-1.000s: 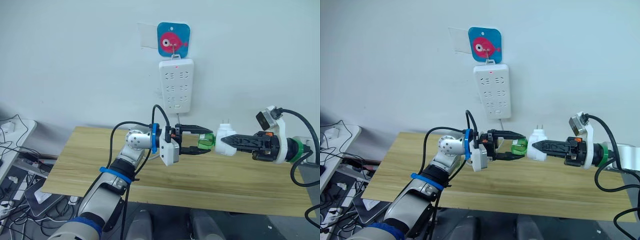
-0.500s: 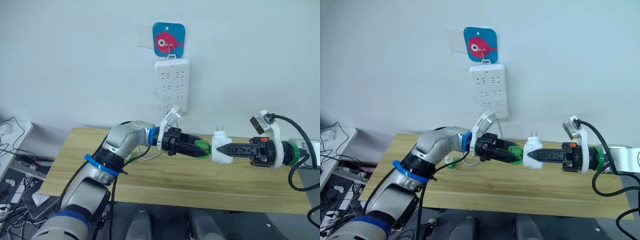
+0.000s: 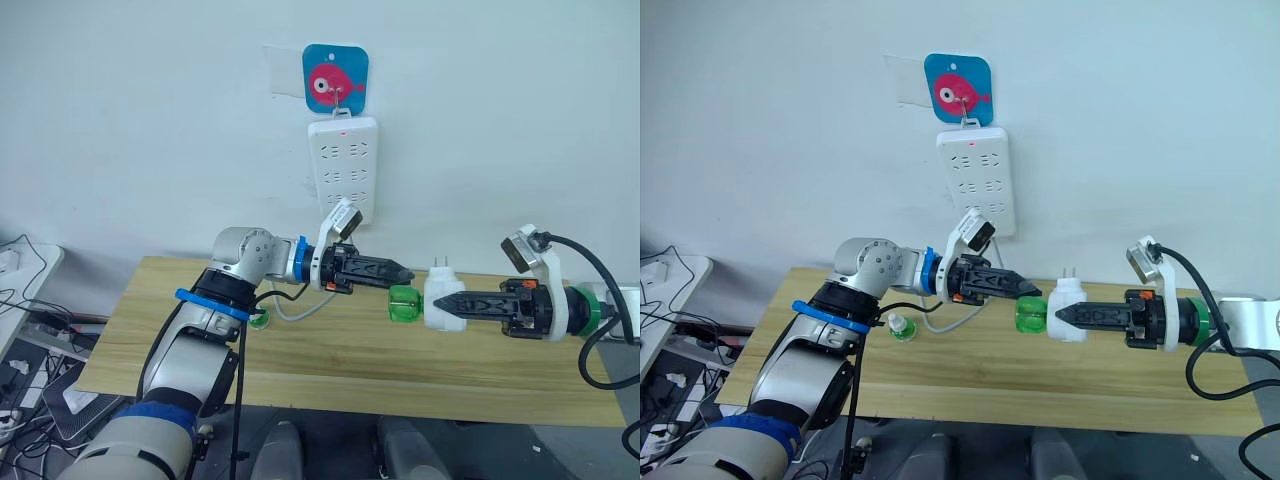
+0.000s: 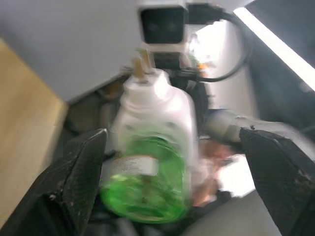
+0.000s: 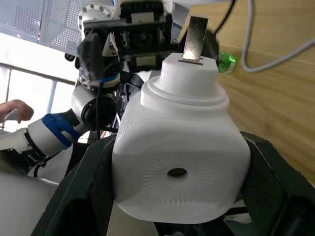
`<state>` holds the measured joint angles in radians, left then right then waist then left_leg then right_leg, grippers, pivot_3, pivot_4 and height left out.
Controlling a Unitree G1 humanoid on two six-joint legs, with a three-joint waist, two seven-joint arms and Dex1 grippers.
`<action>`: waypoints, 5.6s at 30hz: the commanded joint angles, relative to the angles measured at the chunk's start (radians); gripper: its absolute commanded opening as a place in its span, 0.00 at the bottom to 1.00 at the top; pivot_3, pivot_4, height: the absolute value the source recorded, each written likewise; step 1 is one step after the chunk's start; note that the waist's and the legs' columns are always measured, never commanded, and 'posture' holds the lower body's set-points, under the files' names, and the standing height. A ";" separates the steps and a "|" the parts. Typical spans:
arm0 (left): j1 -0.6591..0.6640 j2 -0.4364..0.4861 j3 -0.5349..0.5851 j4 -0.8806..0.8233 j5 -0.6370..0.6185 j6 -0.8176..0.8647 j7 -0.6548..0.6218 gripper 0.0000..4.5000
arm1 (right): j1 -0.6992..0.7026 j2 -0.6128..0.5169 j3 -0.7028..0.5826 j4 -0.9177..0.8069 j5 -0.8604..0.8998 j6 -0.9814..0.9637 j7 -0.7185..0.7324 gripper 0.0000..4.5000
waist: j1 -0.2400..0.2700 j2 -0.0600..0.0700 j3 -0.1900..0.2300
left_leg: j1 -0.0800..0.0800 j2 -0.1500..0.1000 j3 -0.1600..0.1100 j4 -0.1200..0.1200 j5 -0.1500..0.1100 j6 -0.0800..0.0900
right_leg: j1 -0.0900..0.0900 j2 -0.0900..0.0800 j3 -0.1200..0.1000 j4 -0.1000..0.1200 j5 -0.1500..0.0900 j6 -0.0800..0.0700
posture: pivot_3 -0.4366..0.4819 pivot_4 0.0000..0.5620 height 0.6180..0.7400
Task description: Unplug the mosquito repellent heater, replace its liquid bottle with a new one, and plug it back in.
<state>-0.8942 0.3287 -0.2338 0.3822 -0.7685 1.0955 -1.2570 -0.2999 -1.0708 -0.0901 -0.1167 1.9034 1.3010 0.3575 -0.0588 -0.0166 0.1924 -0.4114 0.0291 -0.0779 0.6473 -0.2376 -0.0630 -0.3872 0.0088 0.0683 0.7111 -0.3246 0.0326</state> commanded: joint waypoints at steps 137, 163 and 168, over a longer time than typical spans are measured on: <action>-0.037 -0.046 -0.174 0.456 0.594 -2.605 0.200 1.00 | -0.089 0.042 -0.052 0.071 0.069 0.037 0.069 0.67 | 0.027 0.000 0.000 | -0.005 -0.001 0.000 0.001 0.000 0.002 | 0.000 -0.002 -0.001 -0.010 0.004 0.001 | 0.44 0.30 1.00; 0.045 0.228 -0.249 -0.227 -0.387 -0.496 0.127 0.50 | -0.092 0.013 -0.027 0.049 0.066 0.000 0.006 0.67 | 0.005 0.001 0.000 | -0.005 0.001 -0.007 0.000 0.000 0.003 | 0.001 -0.001 -0.006 -0.007 0.004 0.001 | 0.46 0.31 1.00; -0.060 0.153 -0.130 0.003 -0.522 0.052 0.231 0.50 | -0.103 0.020 -0.005 0.019 0.068 -0.018 -0.018 0.67 | 0.003 0.001 0.000 | -0.005 0.000 -0.006 0.001 0.001 0.003 | 0.001 0.000 -0.006 -0.007 0.004 0.001 | 0.45 0.31 1.00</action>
<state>-0.9009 0.4997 -0.4398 0.2984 -1.2165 0.9528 -1.0601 -0.3879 -1.0424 -0.0984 -0.0572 1.9559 1.2877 0.3561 -0.0557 -0.0158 0.1924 -0.4161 0.0288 -0.0837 0.6483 -0.2370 -0.0600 -0.3863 0.0085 0.0620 0.7043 -0.3211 0.0335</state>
